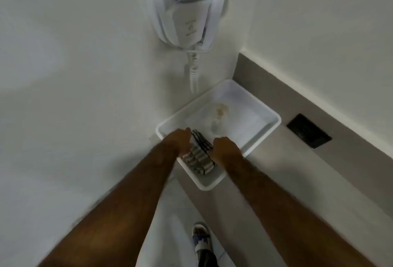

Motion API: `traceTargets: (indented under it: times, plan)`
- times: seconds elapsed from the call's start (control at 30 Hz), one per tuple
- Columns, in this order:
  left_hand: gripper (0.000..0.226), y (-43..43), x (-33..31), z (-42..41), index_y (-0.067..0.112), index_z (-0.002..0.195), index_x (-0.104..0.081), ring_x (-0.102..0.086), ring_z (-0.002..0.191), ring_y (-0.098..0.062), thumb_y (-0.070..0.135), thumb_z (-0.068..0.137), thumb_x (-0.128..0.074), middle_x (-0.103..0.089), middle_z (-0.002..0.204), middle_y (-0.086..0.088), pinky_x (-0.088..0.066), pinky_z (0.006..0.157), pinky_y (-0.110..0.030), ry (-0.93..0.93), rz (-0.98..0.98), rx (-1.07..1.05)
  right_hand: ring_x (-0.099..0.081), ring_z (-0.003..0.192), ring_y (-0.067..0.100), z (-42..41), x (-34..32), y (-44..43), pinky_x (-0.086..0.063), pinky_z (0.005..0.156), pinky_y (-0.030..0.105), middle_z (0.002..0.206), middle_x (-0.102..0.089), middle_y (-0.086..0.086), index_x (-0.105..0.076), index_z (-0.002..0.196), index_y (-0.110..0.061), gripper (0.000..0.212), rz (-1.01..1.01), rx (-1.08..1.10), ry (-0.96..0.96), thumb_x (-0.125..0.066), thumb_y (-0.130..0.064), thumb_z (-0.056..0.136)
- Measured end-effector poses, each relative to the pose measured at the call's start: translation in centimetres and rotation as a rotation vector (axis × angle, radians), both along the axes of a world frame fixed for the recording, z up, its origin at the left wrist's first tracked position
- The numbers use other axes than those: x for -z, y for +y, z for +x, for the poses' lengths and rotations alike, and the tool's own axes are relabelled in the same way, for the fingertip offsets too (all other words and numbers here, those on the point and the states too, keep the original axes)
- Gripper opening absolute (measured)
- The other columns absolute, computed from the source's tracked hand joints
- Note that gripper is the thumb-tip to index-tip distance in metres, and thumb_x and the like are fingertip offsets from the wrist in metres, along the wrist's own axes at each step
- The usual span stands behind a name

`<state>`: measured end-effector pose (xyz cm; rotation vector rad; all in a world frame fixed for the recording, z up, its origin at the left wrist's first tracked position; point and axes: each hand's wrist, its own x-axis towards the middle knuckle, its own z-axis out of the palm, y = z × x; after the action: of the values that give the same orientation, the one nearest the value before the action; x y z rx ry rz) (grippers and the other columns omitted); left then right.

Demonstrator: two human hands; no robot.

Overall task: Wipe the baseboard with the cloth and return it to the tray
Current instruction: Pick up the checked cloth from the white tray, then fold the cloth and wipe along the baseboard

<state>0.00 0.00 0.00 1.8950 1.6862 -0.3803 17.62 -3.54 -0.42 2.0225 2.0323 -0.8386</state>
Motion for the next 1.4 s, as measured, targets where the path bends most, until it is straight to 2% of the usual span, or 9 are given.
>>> traceTargets:
  times: [0.37,0.53,0.63,0.77,0.97,1.07,1.2,1.27,1.4]
  plan:
    - [0.049,1.1,3.3,1.9,0.008,0.146,-0.051,-0.051,0.141,-0.031,0.023,0.100,-0.059,-0.052,0.151,-0.015,-0.042,0.114,-0.037,-0.052,0.096,-0.056,-0.068,0.122,0.029,0.5,3.4,1.0,-0.056,0.104,0.037,0.131,-0.071,0.011,-0.068,0.128,-0.008,0.037,-0.065,0.117,0.042,-0.073,-0.032,0.100]
    - [0.036,-0.1,-0.1,0.1,-0.005,0.120,-0.064,-0.059,0.124,-0.037,0.020,0.095,-0.061,-0.064,0.129,-0.024,-0.045,0.100,-0.037,-0.217,0.172,-0.126,-0.072,0.110,0.032,0.1,0.4,0.2,-0.061,0.098,0.043,0.119,-0.075,0.016,-0.068,0.122,-0.003,0.041,-0.023,0.136,0.236,-0.079,-0.030,0.094]
    - [0.033,-2.4,-4.1,-2.9,-0.001,0.116,-0.066,-0.063,0.118,-0.034,0.018,0.089,-0.069,-0.067,0.124,-0.021,-0.045,0.093,-0.030,-0.324,0.320,-0.180,-0.073,0.102,0.035,-1.3,-3.0,-0.6,-0.064,0.089,0.046,0.114,-0.072,0.019,-0.059,0.122,0.000,0.047,0.069,0.174,0.337,-0.084,-0.021,0.089]
    - [0.028,-7.0,-9.3,-8.3,0.006,0.111,-0.063,-0.069,0.102,-0.031,0.017,0.086,-0.070,-0.074,0.110,-0.015,-0.047,0.080,-0.029,-0.394,0.439,-0.268,-0.073,0.088,0.025,-4.2,-7.8,-2.2,-0.056,0.070,0.025,0.107,-0.079,0.016,-0.070,0.121,-0.004,0.036,0.188,0.082,0.424,-0.083,-0.013,0.088]
    - [0.036,-17.5,-16.1,-17.7,0.012,0.122,-0.067,-0.070,0.102,-0.027,0.013,0.086,-0.070,-0.076,0.115,-0.009,-0.056,0.089,-0.033,-0.443,0.587,-0.467,-0.069,0.086,0.022,-12.7,-15.2,-6.9,-0.040,0.057,0.010,0.083,-0.071,0.001,-0.080,0.096,-0.010,0.009,0.325,-0.113,0.525,-0.081,-0.010,0.088]
    - [0.036,-23.1,-18.4,-22.4,0.013,0.122,-0.073,-0.072,0.105,-0.023,0.013,0.086,-0.074,-0.078,0.115,-0.005,-0.054,0.093,-0.028,-0.478,0.659,-0.606,-0.063,0.077,0.015,-17.9,-18.0,-10.0,-0.043,0.059,0.016,0.083,-0.071,-0.001,-0.076,0.094,-0.015,0.009,0.324,-0.220,0.594,-0.083,-0.013,0.088]
    - [0.031,-29.9,-19.4,-28.4,0.016,0.115,-0.079,-0.076,0.107,-0.023,0.015,0.084,-0.081,-0.081,0.111,-0.003,-0.056,0.104,-0.040,-0.627,0.661,-0.830,-0.059,0.070,-0.006,-24.4,-19.7,-14.0,-0.039,0.053,0.005,0.080,-0.069,-0.014,-0.074,0.096,-0.023,0.014,0.314,-0.353,0.673,-0.085,-0.018,0.091]
    - [0.034,-33.1,-19.0,-30.8,0.015,0.117,-0.079,-0.075,0.111,-0.025,0.013,0.083,-0.082,-0.081,0.114,-0.005,-0.054,0.107,-0.044,-0.720,0.667,-0.914,-0.062,0.071,-0.002,-27.5,-19.7,-15.8,-0.042,0.059,0.007,0.081,-0.071,-0.012,-0.077,0.099,-0.021,0.013,0.300,-0.403,0.701,-0.086,-0.018,0.091]
    - [0.037,-38.4,-16.9,-34.4,0.011,0.122,-0.073,-0.074,0.111,-0.029,0.005,0.086,-0.077,-0.079,0.117,-0.007,-0.058,0.100,-0.044,-0.846,0.700,-1.071,-0.072,0.086,0.020,-33.2,-18.7,-18.8,-0.058,0.083,0.032,0.092,-0.077,0.002,-0.080,0.105,-0.012,0.018,0.234,-0.499,0.710,-0.088,-0.015,0.090]
